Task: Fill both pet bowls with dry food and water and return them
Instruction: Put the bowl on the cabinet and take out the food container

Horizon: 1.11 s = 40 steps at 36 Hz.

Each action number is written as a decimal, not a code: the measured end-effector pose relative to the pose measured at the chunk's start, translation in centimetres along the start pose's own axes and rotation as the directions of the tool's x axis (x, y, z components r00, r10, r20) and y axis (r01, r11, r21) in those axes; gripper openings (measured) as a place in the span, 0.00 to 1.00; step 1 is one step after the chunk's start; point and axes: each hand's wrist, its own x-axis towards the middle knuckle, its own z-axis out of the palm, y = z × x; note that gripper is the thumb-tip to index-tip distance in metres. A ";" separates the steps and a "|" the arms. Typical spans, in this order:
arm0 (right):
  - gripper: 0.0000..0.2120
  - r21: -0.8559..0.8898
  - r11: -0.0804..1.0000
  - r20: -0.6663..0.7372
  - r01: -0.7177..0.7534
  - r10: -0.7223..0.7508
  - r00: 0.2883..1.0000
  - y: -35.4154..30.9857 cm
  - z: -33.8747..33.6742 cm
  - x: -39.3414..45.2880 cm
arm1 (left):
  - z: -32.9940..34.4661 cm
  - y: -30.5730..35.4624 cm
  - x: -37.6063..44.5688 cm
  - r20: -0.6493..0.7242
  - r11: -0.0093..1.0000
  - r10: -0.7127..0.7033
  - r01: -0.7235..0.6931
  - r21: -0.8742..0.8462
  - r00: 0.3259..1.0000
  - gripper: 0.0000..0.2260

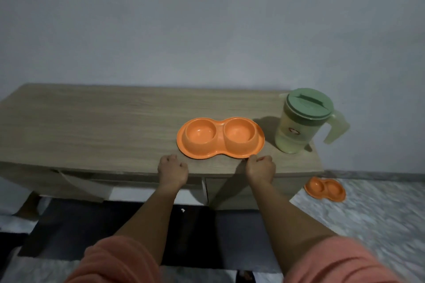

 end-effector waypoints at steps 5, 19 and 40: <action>0.14 -0.178 0.971 0.062 0.157 -0.148 0.987 2.0 2.3 -4.4 | -0.6 -3.8 -1.4 0.117 0.927 0.316 -0.333 0.175 0.942 0.26; 0.26 -0.656 0.193 0.669 0.730 -0.300 0.680 3.8 8.8 -9.0 | -0.1 -6.6 -1.5 0.276 0.809 0.388 -0.468 0.356 0.880 0.40; 0.31 -0.785 -0.238 0.616 0.571 -0.386 0.686 5.9 9.6 -10.2 | 0.0 -6.7 -1.7 0.312 0.752 0.364 -0.474 0.458 0.878 0.45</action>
